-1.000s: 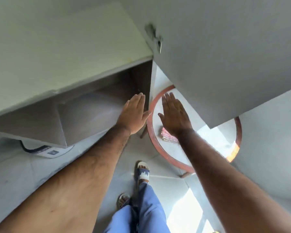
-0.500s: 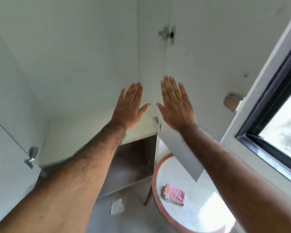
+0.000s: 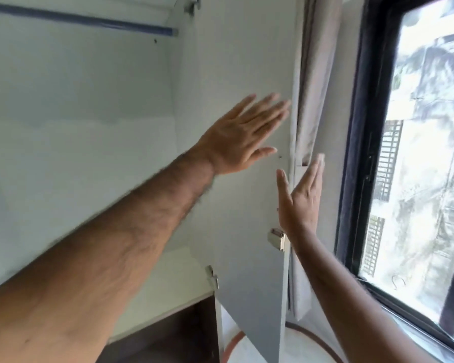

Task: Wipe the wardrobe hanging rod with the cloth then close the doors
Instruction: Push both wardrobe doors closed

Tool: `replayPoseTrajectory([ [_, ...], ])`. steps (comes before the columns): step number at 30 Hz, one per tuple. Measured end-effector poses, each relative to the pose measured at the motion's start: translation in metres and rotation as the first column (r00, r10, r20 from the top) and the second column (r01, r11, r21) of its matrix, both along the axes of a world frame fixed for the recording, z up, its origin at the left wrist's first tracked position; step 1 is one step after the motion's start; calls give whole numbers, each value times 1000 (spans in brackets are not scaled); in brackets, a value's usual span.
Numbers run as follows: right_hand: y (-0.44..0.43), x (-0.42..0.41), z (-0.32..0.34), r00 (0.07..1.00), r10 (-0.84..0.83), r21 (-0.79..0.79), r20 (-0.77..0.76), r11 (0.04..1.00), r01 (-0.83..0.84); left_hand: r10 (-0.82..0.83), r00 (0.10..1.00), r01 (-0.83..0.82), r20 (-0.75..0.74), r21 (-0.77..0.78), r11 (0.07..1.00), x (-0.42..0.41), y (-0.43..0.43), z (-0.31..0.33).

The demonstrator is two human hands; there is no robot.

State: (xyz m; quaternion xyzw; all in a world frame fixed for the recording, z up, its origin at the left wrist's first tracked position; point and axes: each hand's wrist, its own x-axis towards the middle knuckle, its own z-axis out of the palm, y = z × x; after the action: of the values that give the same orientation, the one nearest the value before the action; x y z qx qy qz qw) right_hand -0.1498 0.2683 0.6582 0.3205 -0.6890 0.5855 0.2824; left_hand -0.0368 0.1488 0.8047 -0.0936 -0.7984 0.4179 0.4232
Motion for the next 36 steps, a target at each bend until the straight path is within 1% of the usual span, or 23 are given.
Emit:
replayPoseTrajectory([
  [1, 1, -2, -4, 994, 90, 33, 57, 995, -92, 11, 999, -8, 44, -76, 997, -11, 12, 11],
  [3, 0, 0, -11, 971, 208, 90, 122, 971, -219, 92, 991, -76, 101, -154, 985, -28, 27, 25],
  [5, -3, 5, -14, 952, 263, 77, 159, 958, -278, 199, 971, -171, 134, -199, 965, -38, 31, 32],
  [7, -6, 8, -17, 942, 294, 59, 163, 950, -307, 257, 957, -220, 133, -239, 946, -40, 30, 34],
  [9, -5, 8, -22, 958, 274, 95, 84, 955, -281, 245, 963, -209, 115, -254, 944, -35, 27, 34],
  [11, -4, 8, -28, 968, 244, 131, -65, 963, -234, 207, 974, -178, 95, -249, 952, -23, 21, 33],
  [13, -7, 10, -33, 946, 233, 159, -225, 967, -201, 150, 986, -128, 74, -246, 961, -7, 12, 32],
  [15, -16, 18, -34, 905, 237, 187, -353, 966, -180, 109, 992, -92, 57, -249, 964, 14, -1, 33],
  [17, -33, 31, -35, 844, 279, 218, -458, 956, -197, 100, 995, -91, 24, -247, 965, 38, -17, 34],
  [20, -71, 56, -34, 717, 350, 270, -602, 935, -230, 150, 987, -160, -63, -218, 963, 77, -50, 35],
  [21, -85, 66, -33, 688, 360, 280, -630, 932, -231, 175, 980, -190, -90, -206, 960, 91, -63, 34],
  [24, -130, 94, -33, 643, 353, 279, -679, 935, -219, 249, 959, -271, -136, -180, 946, 129, -102, 29],
  [27, -179, 121, -32, 598, 346, 273, -723, 938, -213, 348, 921, -377, -172, -176, 910, 161, -148, 26],
  [29, -215, 139, -31, 575, 354, 299, -738, 935, -193, 434, 880, -464, -191, -158, 872, 180, -184, 24],
  [33, -281, 163, -28, 573, 349, 375, -742, 924, -77, 566, 809, -583, -158, -99, 806, 201, -251, 11],
  [36, -323, 167, -29, 585, 336, 385, -738, 922, -42, 585, 795, -602, -161, -89, 793, 200, -292, 6],
])
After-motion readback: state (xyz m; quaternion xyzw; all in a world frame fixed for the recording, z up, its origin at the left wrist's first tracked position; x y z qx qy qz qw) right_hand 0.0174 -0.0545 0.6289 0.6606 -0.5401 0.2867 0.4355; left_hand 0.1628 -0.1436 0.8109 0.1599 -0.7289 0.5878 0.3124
